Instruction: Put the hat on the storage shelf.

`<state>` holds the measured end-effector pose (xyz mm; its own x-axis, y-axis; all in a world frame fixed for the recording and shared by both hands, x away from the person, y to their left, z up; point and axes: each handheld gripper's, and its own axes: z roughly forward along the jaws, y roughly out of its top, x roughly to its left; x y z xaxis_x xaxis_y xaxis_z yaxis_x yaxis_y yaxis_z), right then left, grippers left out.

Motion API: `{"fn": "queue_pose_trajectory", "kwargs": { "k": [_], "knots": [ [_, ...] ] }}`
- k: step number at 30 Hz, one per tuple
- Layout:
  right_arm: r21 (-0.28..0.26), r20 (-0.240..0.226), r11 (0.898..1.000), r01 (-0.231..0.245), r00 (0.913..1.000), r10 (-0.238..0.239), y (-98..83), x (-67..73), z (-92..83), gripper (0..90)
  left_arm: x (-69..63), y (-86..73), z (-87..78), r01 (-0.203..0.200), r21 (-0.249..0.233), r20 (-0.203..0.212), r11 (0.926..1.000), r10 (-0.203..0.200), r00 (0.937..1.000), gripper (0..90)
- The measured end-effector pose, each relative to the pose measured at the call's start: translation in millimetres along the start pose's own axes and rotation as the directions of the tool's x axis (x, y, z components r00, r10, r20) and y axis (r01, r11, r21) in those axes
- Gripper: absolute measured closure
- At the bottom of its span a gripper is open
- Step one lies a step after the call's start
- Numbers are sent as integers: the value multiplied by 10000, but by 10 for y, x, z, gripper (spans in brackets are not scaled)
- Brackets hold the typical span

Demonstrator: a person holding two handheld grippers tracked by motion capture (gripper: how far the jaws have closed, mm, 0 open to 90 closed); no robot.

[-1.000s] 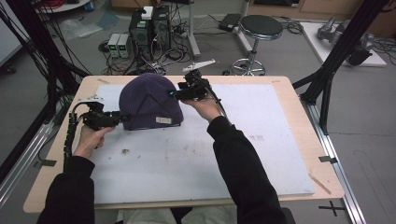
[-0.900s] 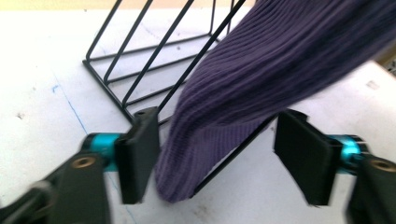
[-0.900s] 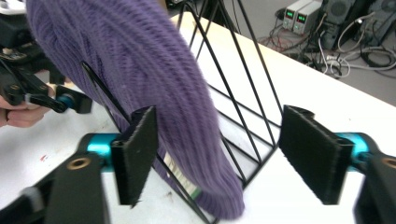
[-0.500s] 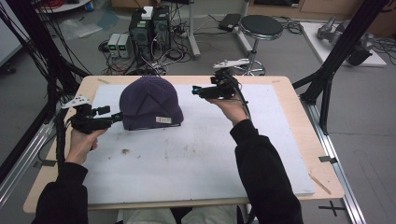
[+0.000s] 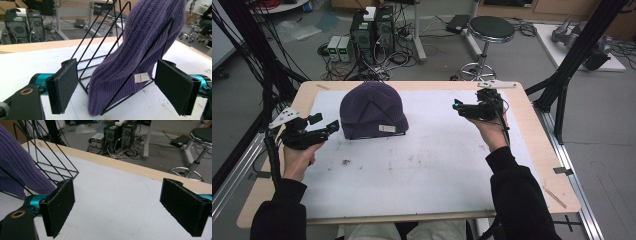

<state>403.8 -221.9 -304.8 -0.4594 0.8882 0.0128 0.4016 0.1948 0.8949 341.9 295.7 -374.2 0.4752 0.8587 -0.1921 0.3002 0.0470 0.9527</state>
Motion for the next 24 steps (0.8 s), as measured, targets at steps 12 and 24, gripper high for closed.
{"fn": "queue_pose_trajectory", "kwargs": {
  "k": [12, 24],
  "knots": [
    [-387, 749, 9983, -442, 9961, 470, -406, -140, -324, 121, -76, -65, -178, -92, -807, -720, 9967, 34, 9974, 187],
    [-1015, 1507, 9928, -629, 9855, 779, -752, -273, -483, 121, -175, -162, -286, -393, -1057, -1157, 9936, 270, 9929, 187]
  ]
}}
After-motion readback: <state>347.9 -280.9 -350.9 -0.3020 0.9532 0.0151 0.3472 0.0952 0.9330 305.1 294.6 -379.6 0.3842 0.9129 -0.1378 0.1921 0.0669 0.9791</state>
